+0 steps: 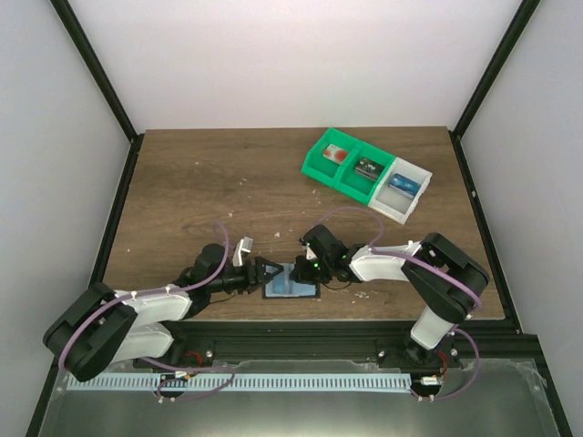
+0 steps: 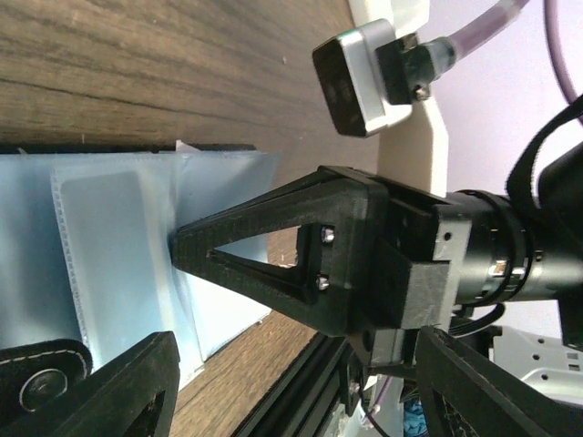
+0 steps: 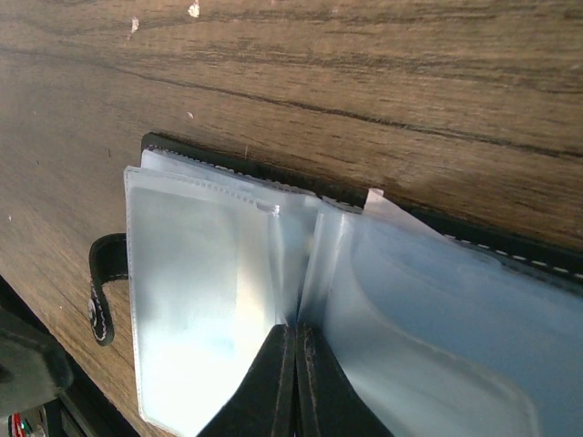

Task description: Take the credit cards out of the card holder

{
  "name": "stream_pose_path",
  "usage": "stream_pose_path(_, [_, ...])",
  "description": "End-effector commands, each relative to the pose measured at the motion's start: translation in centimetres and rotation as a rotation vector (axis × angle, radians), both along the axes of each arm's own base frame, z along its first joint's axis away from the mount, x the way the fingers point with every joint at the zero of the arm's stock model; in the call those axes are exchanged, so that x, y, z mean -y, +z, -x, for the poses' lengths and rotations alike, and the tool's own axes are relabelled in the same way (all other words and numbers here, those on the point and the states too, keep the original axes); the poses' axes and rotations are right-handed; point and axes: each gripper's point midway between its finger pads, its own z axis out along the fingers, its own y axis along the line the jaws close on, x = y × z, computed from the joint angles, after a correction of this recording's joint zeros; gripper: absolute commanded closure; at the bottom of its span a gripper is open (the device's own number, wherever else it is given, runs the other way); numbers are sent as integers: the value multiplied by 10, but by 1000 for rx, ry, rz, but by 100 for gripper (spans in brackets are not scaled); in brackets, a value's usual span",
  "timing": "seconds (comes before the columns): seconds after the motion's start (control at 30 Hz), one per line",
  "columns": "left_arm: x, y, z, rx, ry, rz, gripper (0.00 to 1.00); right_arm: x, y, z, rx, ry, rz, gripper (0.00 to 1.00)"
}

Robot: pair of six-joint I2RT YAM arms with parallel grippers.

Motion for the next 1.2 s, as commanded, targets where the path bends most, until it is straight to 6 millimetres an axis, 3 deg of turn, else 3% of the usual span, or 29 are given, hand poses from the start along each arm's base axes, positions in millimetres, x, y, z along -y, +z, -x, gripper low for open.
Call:
stream_pose_path(0.0, [11, 10, -6, 44, -19, 24, 27, 9, -16, 8, -17, -4, 52, 100])
stream_pose_path(0.8, [-2, -27, -14, 49, 10, -159, 26, 13, -24, 13, -29, -3, 61, 100])
stream_pose_path(1.17, [-1, -32, -14, 39, 7, -168, 26, 15, -25, 16, -36, -8, 53, 100])
